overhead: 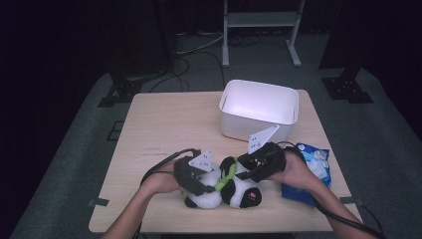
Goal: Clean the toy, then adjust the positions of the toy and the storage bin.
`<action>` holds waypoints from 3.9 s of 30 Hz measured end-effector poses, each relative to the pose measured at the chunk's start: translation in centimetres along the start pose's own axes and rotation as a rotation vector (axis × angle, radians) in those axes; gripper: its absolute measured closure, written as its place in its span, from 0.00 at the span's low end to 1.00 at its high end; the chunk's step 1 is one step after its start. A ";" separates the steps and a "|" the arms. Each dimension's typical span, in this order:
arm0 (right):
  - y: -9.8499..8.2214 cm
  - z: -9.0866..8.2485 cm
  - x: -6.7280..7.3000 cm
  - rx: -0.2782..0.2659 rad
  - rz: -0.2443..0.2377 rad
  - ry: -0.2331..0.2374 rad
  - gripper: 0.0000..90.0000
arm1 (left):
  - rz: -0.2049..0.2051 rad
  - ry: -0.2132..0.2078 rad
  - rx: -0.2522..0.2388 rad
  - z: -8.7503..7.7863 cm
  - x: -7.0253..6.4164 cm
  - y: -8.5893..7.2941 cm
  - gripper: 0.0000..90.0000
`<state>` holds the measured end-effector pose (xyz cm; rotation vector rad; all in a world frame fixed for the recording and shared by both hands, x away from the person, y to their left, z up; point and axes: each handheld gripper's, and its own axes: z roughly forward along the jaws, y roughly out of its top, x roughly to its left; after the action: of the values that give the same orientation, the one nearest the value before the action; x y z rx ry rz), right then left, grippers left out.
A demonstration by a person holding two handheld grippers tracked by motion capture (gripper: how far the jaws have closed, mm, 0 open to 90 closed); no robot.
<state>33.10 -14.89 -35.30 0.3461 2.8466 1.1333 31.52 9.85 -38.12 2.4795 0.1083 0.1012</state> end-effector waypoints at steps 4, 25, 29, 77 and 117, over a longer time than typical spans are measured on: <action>0.0 -0.1 -0.1 -0.007 0.005 -0.004 0.44 | 0.011 -0.016 -0.004 0.3 -0.3 0.3 0.46; -0.7 -2.4 -3.5 -0.024 0.082 -0.048 0.36 | -0.040 0.028 -0.084 -2.0 -0.4 0.1 0.15; -0.5 -2.6 -4.5 -0.014 0.090 -0.065 0.35 | -0.053 0.032 -0.094 -2.3 -0.1 -0.3 0.15; 3.4 -4.4 -10.9 -0.004 0.070 -0.103 0.37 | -0.075 0.053 -0.151 -3.5 -0.3 -1.6 0.11; 4.4 -0.8 -15.7 0.135 0.038 -0.140 0.68 | -0.097 0.025 -0.127 -2.7 -0.1 -2.0 0.11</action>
<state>49.06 -15.85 -32.15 0.4700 2.8097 0.8869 31.07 13.07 -37.28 2.3420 0.2263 0.0951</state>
